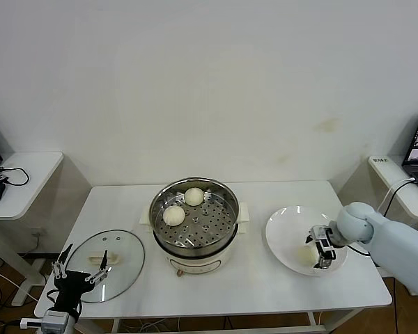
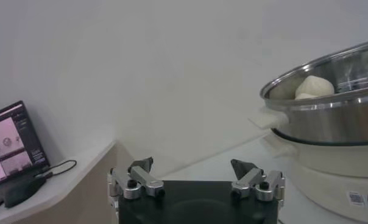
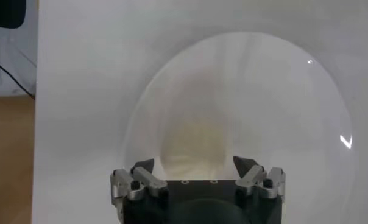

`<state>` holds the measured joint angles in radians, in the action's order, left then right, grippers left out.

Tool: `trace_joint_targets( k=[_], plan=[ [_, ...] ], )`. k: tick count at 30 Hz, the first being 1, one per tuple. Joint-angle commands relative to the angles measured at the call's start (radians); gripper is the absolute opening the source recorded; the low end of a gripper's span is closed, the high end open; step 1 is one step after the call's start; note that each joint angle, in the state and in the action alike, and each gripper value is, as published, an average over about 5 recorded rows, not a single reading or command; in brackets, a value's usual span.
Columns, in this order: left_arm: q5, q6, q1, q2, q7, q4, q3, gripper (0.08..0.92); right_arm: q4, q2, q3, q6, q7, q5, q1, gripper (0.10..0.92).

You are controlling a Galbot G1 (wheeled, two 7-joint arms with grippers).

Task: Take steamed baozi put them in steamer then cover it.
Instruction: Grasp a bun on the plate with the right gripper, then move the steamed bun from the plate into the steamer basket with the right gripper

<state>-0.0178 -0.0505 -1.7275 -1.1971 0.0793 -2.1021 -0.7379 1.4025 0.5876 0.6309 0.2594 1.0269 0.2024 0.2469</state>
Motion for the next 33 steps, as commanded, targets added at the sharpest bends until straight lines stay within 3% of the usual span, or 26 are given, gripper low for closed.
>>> trace_joint_targets(
  k=[1, 12, 25, 33],
  plan=[
    [0.000, 0.000, 0.001, -0.002, 0.000, 0.000, 0.002, 0.823, -0.020, 0.032, -0.005, 0.007, 0.004, 0.002, 0.008, 0.754],
    [0.000, 0.001, 0.002, -0.003, 0.001, 0.004, 0.002, 0.823, -0.010, 0.007, 0.015, 0.013, 0.049, -0.013, -0.045, 0.596],
    [-0.002, 0.001, 0.011, 0.000, 0.001, -0.001, 0.008, 0.823, 0.059, -0.082, 0.121, 0.013, 0.108, -0.135, -0.355, 0.585],
    [-0.006, 0.001, 0.016, 0.006, 0.000, -0.005, 0.009, 0.823, 0.071, -0.029, 0.256, 0.022, 0.105, -0.252, -0.631, 0.592]
  ],
)
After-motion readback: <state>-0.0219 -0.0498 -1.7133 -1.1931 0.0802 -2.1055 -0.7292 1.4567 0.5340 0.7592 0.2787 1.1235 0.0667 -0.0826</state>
